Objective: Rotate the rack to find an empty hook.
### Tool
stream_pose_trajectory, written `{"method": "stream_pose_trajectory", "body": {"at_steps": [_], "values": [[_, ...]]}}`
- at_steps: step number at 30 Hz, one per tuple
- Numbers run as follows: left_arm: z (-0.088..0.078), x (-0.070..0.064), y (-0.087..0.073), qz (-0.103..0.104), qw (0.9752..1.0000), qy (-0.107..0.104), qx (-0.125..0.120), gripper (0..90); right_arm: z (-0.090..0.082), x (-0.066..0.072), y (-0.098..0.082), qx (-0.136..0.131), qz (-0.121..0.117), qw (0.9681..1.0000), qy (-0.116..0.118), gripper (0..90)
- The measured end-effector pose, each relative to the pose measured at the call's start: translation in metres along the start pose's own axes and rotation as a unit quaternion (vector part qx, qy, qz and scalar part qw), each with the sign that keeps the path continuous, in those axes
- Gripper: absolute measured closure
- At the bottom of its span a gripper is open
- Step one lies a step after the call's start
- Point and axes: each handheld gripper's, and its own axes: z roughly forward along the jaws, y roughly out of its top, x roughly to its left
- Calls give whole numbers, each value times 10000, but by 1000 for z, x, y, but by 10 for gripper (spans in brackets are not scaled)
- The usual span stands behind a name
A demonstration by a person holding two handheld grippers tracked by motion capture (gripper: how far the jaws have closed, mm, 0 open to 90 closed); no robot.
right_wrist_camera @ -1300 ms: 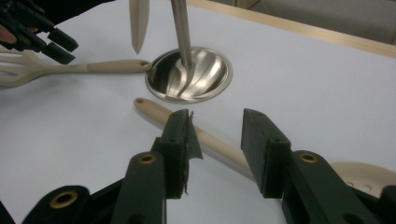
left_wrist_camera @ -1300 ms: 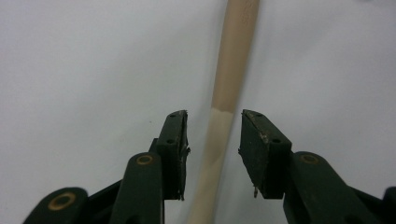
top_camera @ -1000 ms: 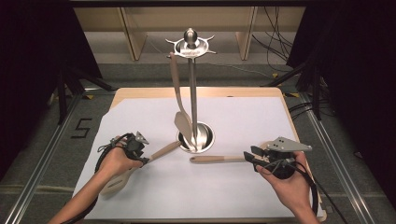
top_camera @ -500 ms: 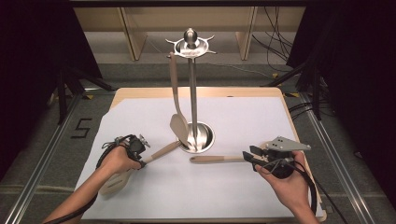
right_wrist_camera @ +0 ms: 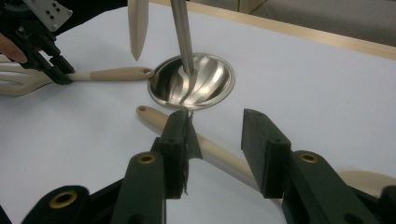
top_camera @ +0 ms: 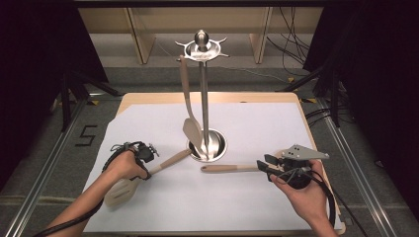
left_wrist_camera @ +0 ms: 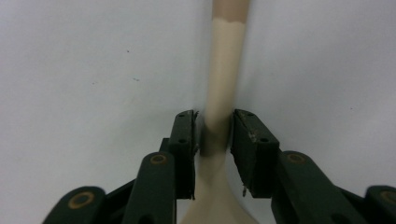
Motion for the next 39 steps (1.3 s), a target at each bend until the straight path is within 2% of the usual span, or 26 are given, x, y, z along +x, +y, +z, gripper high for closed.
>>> {"method": "stream_pose_trajectory", "body": {"at_steps": [2,3,4,5,6,7,8,9,10,11,13,15,16,17,19,22,23,29,31,33,36,37,39], "values": [[0,-1,1,18,10000,-1,55,720,1,0,0,-14,-6,10000,34,626],[0,-2,2,33,10000,12,75,722,4,-1,-1,-122,-84,9999,47,626],[0,-1,3,87,9999,16,129,726,3,0,-1,-81,-4,9999,67,626],[0,-2,4,109,9998,-12,186,738,4,-2,-1,-119,-181,9998,8,626],[0,-2,4,100,9998,-6,174,755,3,-3,-1,-107,-227,9997,1,626],[0,-2,5,126,9997,-9,206,760,3,-3,-1,-87,-198,9998,3,626],[0,-2,6,173,9995,-8,263,765,3,0,-2,-65,5,10000,66,626],[0,-1,7,223,9992,-3,344,769,2,0,-1,10,-26,10000,16,626],[1,-3,8,111,9995,15,292,770,1,0,-1,31,-11,10000,24,626],[0,-3,9,166,9992,26,371,772,2,-2,-1,-11,-144,9999,21,626],[0,-3,9,196,9990,51,388,775,1,0,-2,36,-12,10000,24,626],[-1,-3,7,250,9991,34,339,777,1,0,-2,50,15,10000,28,626],[0,-4,5,90,9998,18,166,778,1,0,-2,53,19,10000,30,626],[-1,-2,4,104,9998,-15,169,779,1,0,-2,41,28,10000,37,626],[0,-1,0,-7,10000,-69,-33,779,2,0,-2,50,32,10000,25,626],[-1,0,-4,-69,9998,-77,-142,780,2,0,-2,35,34,10000,32,626],[-1,-1,-6,-99,9998,-81,-178,780,3,-3,-2,-42,-179,9998,-11,626],[-3,1,-13,-249,9990,-47,-355,780,4,-2,-2,-43,-121,9999,34,626],[-3,1,-15,-337,9983,-59,-461,780,4,-3,-2,-60,-156,9999,16,626],[-4,2,-18,-400,9977,-54,-540,780,4,0,-3,-32,-19,10000,35,626],[-6,5,-21,-514,9960,-35,-726,780,3,0,-2,-19,42,10000,42,626],[-6,5,-22,-580,9953,-39,-778,780,3,-3,-2,-58,-176,9998,-25,626],[-8,7,-23,-609,9943,2,-873,780,3,-3,-2,-75,-154,9999,-7,626]]}}
